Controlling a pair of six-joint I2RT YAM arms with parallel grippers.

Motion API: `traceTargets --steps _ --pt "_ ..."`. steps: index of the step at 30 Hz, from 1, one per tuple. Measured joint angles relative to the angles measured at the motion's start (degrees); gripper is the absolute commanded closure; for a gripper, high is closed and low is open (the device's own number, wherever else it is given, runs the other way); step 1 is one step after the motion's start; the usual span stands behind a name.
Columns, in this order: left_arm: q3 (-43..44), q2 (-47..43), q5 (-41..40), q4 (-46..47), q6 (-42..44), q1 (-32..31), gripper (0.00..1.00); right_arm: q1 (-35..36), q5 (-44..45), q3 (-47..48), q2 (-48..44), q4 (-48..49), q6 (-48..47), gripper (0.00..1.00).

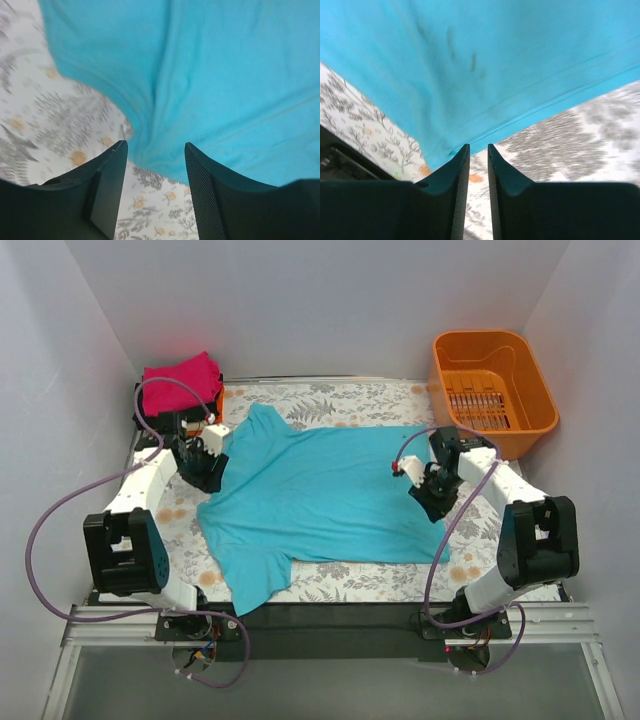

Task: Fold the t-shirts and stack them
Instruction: Flatten the tshirt out

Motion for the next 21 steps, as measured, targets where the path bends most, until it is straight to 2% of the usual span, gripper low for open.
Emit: traceTargets --steps 5,10,14,17,21 --pt "7.4 2.7 4.3 1.7 -3.5 -2.1 0.57 0.1 -3.0 8.9 0.9 -0.2 0.8 0.82" --pt "3.8 2.1 8.9 -1.4 -1.5 -6.6 0.61 1.0 -3.3 5.2 3.1 -0.9 0.5 0.84" --pt "-1.7 -5.2 10.4 -5.2 1.0 -18.8 0.64 1.7 -2.6 1.3 4.6 -2.0 0.3 0.84" --pt "-5.7 -10.8 9.7 -5.9 1.3 -31.2 0.66 1.7 -2.0 0.9 4.9 -1.9 0.3 0.84" --pt "-11.6 -10.1 5.6 -4.0 0.3 -38.9 0.69 1.7 -1.2 1.7 5.1 -1.9 0.9 0.84"
